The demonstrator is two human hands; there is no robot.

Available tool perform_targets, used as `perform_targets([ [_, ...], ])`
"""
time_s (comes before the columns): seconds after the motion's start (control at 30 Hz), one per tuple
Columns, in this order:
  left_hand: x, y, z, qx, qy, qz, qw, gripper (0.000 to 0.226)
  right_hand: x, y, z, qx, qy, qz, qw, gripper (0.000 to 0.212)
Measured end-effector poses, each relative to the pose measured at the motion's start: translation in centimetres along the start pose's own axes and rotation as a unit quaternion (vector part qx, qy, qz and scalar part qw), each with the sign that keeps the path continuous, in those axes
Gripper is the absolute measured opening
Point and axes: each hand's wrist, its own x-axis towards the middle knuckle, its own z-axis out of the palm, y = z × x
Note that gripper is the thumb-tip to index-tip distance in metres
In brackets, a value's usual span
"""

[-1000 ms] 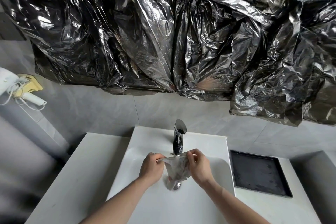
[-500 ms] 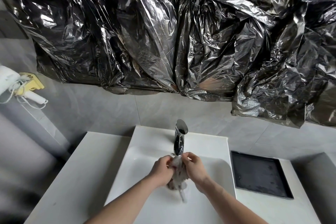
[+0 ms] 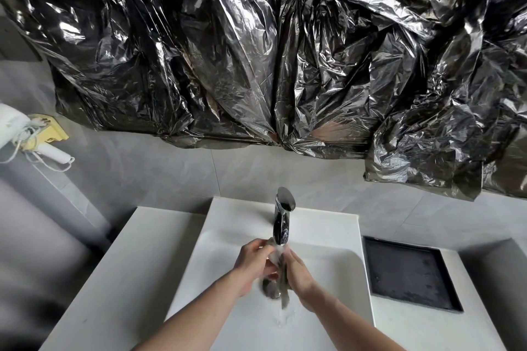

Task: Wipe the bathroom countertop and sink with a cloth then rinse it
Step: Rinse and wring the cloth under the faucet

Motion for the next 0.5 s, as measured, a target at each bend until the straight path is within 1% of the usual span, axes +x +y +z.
perform_targets([
  [0.07, 0.2, -0.2, -0.6, 0.030, 0.006, 0.009, 0.999, 0.026, 0.0, 0.0, 0.4, 0.004, -0.011, 0.012, 1.000, 0.043],
  [0.13, 0.4, -0.4, -1.3, 0.066, 0.018, 0.020, 0.997, 0.031, -0.3, -0.5, 0.5, -0.009, 0.000, 0.022, 1.000, 0.039],
  [0.2, 0.3, -0.6, -1.9, 0.120, 0.035, 0.049, 0.991, 0.034, -0.4, -0.9, 0.3, 0.002, 0.015, 0.025, 1.000, 0.039],
  [0.23, 0.2, -0.7, -2.0, 0.156, 0.029, 0.064, 0.985, 0.038, -0.6, -1.3, 0.2, 0.008, 0.021, 0.021, 1.000, 0.039],
  [0.3, -0.2, -1.0, -1.9, 0.216, -0.021, 0.076, 0.973, 0.045, -0.6, -1.9, -0.1, 0.006, 0.020, 0.012, 1.000, 0.035],
  [0.33, -0.4, -1.1, -1.6, 0.237, -0.044, 0.080, 0.967, 0.044, -0.5, -2.2, -0.1, 0.003, 0.013, 0.012, 1.000, 0.030],
  [0.37, -0.6, -1.2, -1.4, 0.261, -0.048, 0.090, 0.960, 0.038, -0.7, -2.7, -0.1, -0.002, 0.010, 0.016, 1.000, 0.026],
  [0.4, -0.6, -1.2, -1.2, 0.271, -0.036, 0.105, 0.956, 0.028, -0.7, -2.7, -0.1, 0.000, 0.011, 0.013, 1.000, 0.022],
  [0.47, -0.6, -0.7, -1.2, 0.266, 0.017, 0.122, 0.956, 0.005, -1.0, -2.8, -0.3, 0.035, 0.011, 0.001, 0.999, 0.019],
  [0.5, -0.3, -0.6, -1.3, 0.258, 0.035, 0.121, 0.958, 0.008, -1.2, -2.8, -0.3, 0.066, 0.009, -0.006, 0.998, 0.020],
])
